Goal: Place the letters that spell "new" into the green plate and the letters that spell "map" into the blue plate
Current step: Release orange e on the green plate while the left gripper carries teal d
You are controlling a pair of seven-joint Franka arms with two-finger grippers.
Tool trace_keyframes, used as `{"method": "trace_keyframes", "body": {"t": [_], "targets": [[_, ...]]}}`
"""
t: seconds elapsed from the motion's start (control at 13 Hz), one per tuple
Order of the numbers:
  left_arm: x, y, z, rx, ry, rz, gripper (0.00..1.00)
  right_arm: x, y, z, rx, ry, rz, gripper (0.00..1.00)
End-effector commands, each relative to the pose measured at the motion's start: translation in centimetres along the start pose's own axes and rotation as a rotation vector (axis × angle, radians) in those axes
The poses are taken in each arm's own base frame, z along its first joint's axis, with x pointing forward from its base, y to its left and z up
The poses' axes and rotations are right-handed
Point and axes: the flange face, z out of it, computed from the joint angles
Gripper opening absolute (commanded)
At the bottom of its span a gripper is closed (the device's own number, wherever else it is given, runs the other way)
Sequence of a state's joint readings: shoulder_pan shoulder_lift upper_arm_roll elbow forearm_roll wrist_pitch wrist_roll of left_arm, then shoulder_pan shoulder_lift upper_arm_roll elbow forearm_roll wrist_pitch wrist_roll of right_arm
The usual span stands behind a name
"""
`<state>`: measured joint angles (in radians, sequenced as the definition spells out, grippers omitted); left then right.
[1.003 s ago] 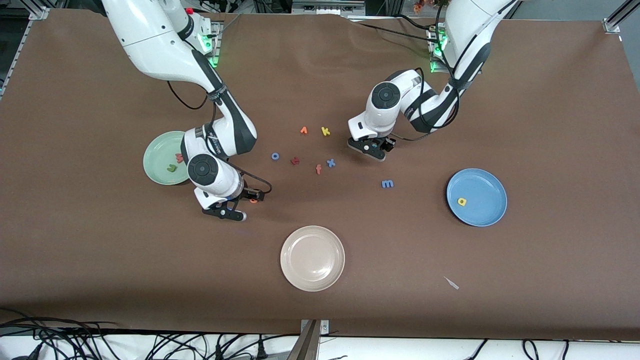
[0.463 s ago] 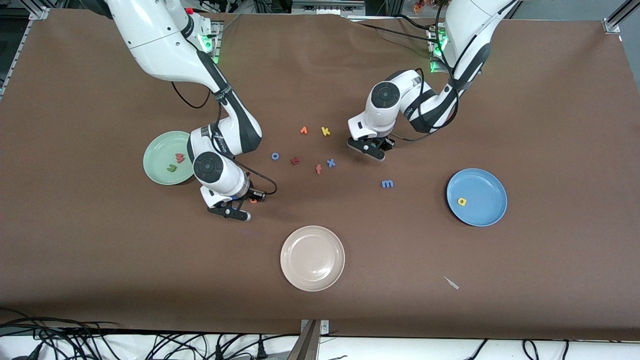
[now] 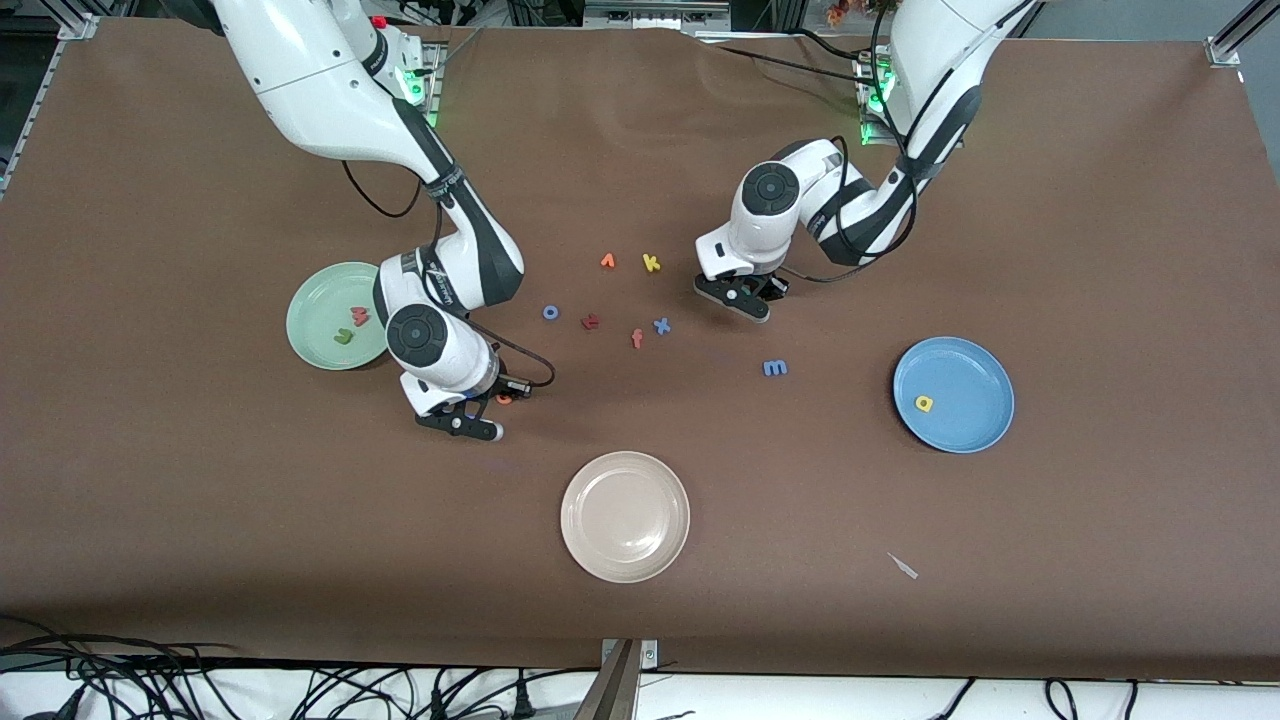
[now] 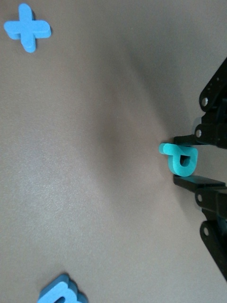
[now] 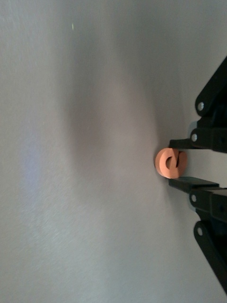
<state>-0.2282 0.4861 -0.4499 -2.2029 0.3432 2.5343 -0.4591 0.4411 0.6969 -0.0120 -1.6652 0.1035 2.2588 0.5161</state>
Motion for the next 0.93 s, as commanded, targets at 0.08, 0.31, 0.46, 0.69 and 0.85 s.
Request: {"method": "trace_keyframes", "body": {"t": [0.08, 0.31, 0.46, 0.69, 0.85], "targets": [[0.6, -2.4, 0.0, 0.028, 0.015, -0.012, 0.18, -0.7, 8.5, -5.0, -0.066, -0.081, -0.249, 0.12], [2.5, -4.8, -2.2, 0.055, 0.002, -0.047, 0.17, -3.4, 17.2, -5.1, -0.073, -0.139, -0.326, 0.10], [3.6, -8.0, -3.9, 0.069, -0.065, -0.032, 0.17, -5.5, 21.6, -3.6, -0.073, -0.189, -0.283, 0.11], [4.5, -14.0, -6.0, 0.021, -0.114, 0.010, 0.17, -7.3, 25.3, -0.7, -0.072, -0.170, -0.285, 0.42], [4.7, -19.5, -6.7, 0.004, -0.101, 0.057, 0.17, -6.9, 25.1, -1.4, -0.068, -0.159, -0.278, 1.00]]}}
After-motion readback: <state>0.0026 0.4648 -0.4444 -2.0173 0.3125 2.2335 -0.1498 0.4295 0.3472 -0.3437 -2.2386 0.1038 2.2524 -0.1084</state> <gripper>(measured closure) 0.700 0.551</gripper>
